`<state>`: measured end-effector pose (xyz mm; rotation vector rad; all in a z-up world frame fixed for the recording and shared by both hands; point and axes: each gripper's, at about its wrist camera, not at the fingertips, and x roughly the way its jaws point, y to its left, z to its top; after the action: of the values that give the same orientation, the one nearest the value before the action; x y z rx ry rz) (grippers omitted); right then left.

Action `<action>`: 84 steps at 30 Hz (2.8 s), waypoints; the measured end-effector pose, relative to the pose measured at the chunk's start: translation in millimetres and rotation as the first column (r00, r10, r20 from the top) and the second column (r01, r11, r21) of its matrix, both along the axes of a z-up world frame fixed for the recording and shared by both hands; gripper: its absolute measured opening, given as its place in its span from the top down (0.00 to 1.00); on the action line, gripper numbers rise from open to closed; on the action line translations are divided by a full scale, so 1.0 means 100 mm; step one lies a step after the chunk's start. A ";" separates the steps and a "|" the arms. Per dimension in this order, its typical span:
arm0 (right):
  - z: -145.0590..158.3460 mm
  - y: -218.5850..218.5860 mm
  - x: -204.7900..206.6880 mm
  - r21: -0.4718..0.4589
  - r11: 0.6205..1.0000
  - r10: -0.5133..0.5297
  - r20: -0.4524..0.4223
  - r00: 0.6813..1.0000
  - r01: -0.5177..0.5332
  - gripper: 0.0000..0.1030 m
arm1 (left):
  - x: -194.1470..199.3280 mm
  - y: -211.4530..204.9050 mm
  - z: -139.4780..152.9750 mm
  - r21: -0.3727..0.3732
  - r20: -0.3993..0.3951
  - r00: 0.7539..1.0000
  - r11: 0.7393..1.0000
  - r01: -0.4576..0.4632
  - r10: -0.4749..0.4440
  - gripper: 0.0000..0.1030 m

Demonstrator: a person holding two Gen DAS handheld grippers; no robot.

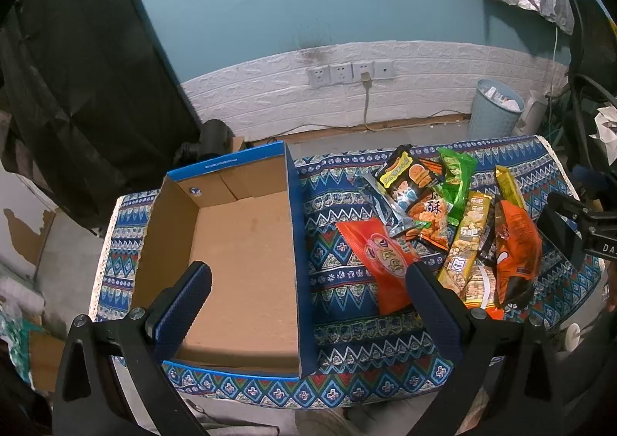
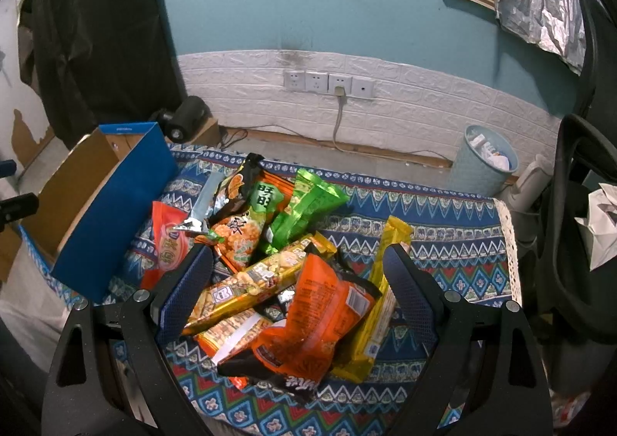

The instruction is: Organize snacks

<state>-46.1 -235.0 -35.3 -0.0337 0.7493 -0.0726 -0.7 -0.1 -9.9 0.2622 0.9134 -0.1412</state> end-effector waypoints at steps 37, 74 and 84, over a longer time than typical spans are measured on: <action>-0.01 0.00 0.00 -0.004 1.000 0.000 -0.007 1.000 0.000 0.14 | 0.02 0.00 -0.04 -0.010 -0.016 1.000 1.000 -0.006 0.006 0.01; -0.04 -0.05 0.00 -0.014 1.000 -0.016 -0.033 0.999 0.016 0.14 | 0.06 -0.05 -0.11 -0.013 -0.038 0.999 1.000 -0.001 0.001 0.01; -0.21 -0.13 0.06 -0.010 0.998 -0.066 -0.122 0.990 0.065 0.14 | 0.22 -0.19 -0.38 -0.004 -0.122 0.993 1.000 0.003 -0.004 0.01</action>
<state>-39.8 -247.7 -56.7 -0.0194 0.8728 -0.1361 20.9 -19.0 -48.3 0.2535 1.0337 -0.1635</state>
